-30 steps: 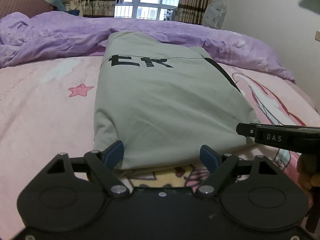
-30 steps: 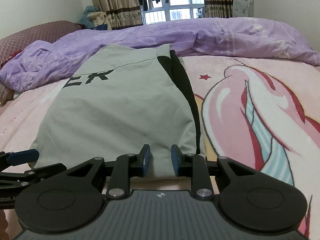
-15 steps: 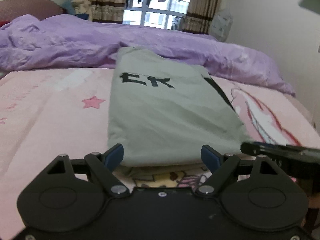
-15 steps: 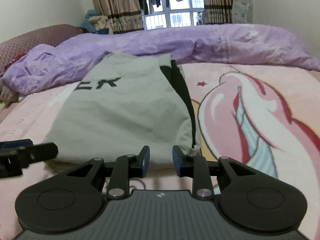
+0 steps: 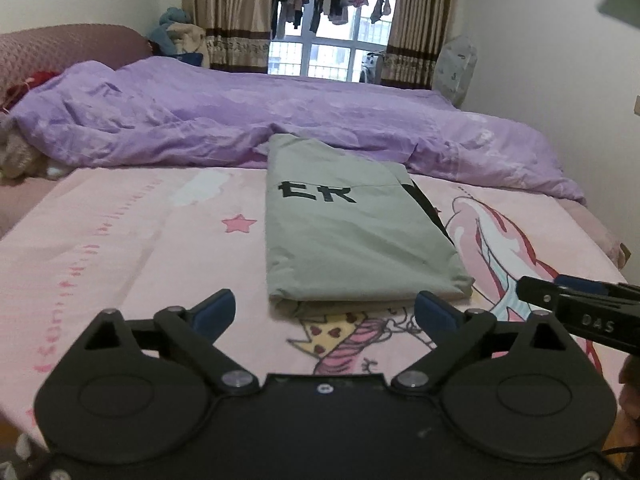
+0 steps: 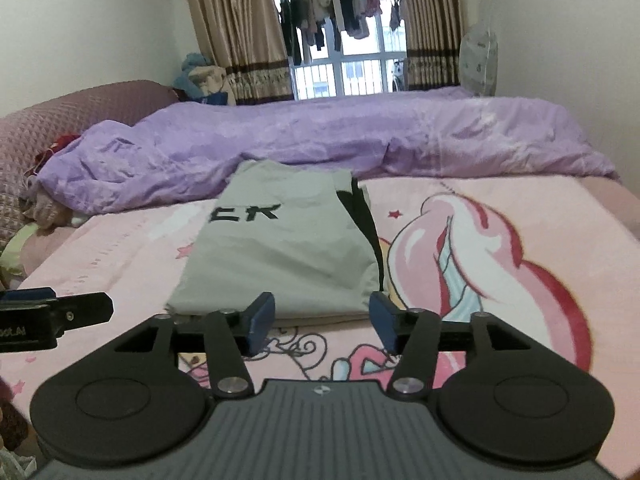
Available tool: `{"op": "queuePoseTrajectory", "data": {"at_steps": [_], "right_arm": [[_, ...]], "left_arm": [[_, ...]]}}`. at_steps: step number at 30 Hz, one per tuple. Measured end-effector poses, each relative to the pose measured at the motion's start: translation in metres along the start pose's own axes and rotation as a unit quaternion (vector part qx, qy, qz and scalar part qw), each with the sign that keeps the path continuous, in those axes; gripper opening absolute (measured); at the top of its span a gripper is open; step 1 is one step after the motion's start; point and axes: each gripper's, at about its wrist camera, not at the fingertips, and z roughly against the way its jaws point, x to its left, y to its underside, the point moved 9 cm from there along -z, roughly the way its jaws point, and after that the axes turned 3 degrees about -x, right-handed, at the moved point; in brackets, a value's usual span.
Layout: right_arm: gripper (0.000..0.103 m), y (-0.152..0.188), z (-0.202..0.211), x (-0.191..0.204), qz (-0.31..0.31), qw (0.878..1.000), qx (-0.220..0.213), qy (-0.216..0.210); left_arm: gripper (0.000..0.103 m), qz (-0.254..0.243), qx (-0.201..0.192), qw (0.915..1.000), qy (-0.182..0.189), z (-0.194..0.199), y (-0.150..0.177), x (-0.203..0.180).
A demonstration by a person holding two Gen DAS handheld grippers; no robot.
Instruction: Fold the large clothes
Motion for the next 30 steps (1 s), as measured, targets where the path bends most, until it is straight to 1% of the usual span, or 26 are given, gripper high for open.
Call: {"op": "queuePoseTrajectory", "data": {"at_steps": [2,4,8,14,20,30], "right_arm": [[0.071,0.001,0.013,0.004,0.006,1.0,-0.005,0.0],[0.072,0.008,0.023,0.01,0.012,1.0,-0.002,0.001],[0.072,0.03,0.03,0.017,0.024,0.999,0.019,0.013],[0.072,0.051,0.032,0.019,0.025,0.998,0.049,0.018],[0.072,0.059,0.032,0.024,0.029,0.998,0.057,0.017],[0.072,0.06,0.031,0.024,0.031,0.998,0.058,0.022]], "left_arm": [[0.103,0.001,0.0,1.0,-0.001,0.012,0.003,0.001],[0.103,0.007,0.006,1.0,-0.002,0.019,0.009,0.003],[0.103,0.021,0.045,0.9988,-0.002,0.021,0.031,0.008],[0.103,0.025,0.075,0.9969,-0.006,0.026,0.057,0.016],[0.103,0.03,0.087,0.9957,-0.009,0.022,0.062,0.022],[0.103,0.024,0.096,0.9951,-0.006,0.015,0.062,0.02]]}}
